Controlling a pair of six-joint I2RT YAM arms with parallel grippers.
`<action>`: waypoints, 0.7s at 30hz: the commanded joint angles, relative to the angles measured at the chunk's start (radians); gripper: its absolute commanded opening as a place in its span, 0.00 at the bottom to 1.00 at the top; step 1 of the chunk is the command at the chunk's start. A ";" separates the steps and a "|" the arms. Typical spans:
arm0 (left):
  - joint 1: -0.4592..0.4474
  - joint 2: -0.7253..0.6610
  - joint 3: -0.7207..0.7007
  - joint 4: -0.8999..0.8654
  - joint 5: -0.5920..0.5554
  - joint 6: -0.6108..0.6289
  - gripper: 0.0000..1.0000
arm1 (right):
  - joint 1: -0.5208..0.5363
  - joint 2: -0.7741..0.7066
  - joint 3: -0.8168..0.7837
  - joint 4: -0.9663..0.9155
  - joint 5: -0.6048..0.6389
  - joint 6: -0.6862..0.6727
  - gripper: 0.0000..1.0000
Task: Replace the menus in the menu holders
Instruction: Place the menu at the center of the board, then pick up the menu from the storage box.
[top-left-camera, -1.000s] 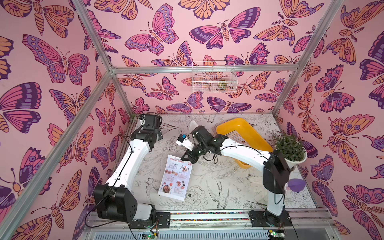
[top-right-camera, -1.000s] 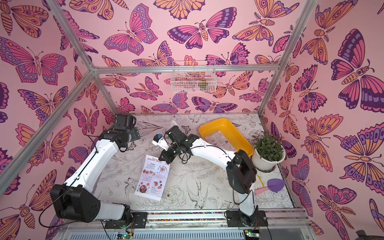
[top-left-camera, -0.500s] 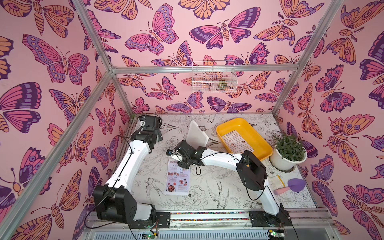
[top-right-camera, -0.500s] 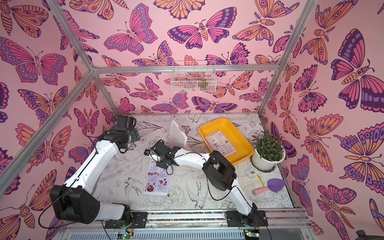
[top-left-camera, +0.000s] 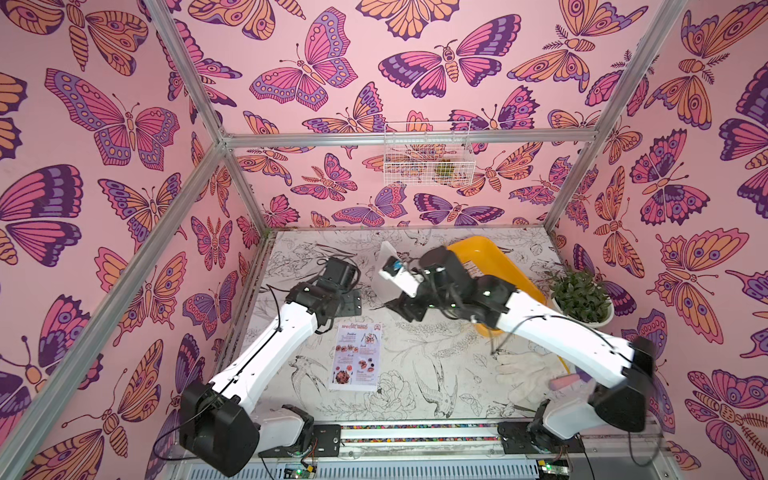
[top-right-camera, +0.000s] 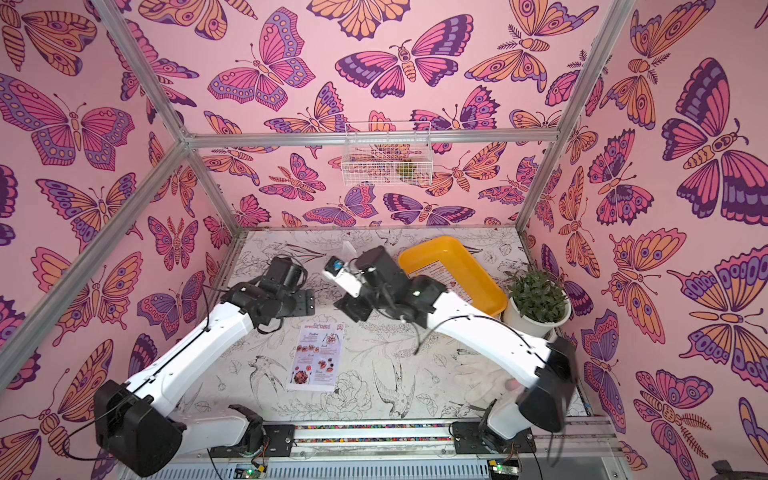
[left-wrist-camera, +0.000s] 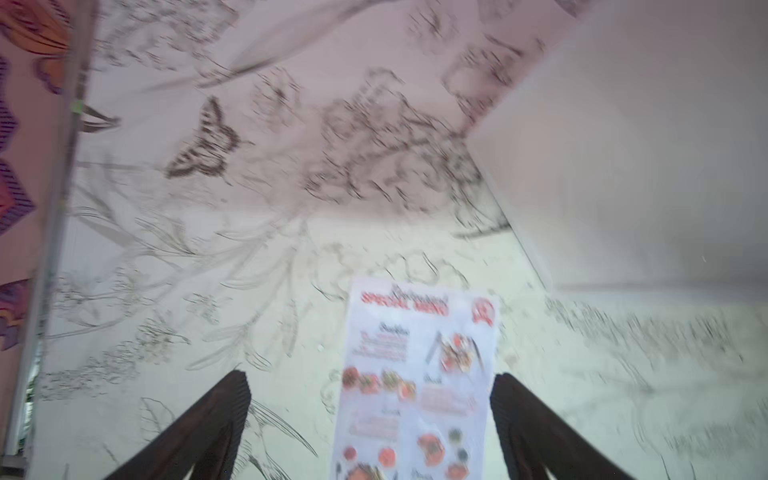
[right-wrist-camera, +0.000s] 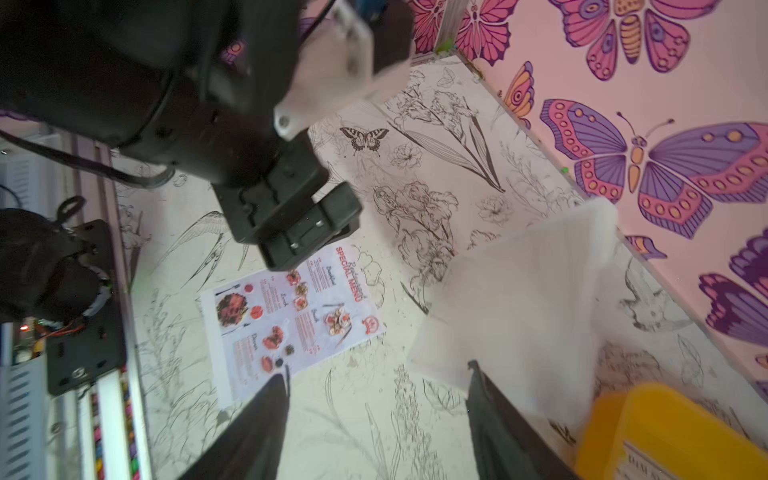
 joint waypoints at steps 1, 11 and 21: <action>-0.152 -0.013 -0.049 -0.025 0.114 -0.102 0.93 | -0.073 -0.064 -0.175 -0.171 -0.058 0.138 0.71; -0.557 0.432 0.233 0.197 0.166 -0.199 0.93 | -0.563 -0.099 -0.392 -0.039 0.088 0.337 0.91; -0.515 0.760 0.511 0.407 0.125 -0.158 0.95 | -0.762 0.444 -0.015 -0.007 0.051 0.295 0.90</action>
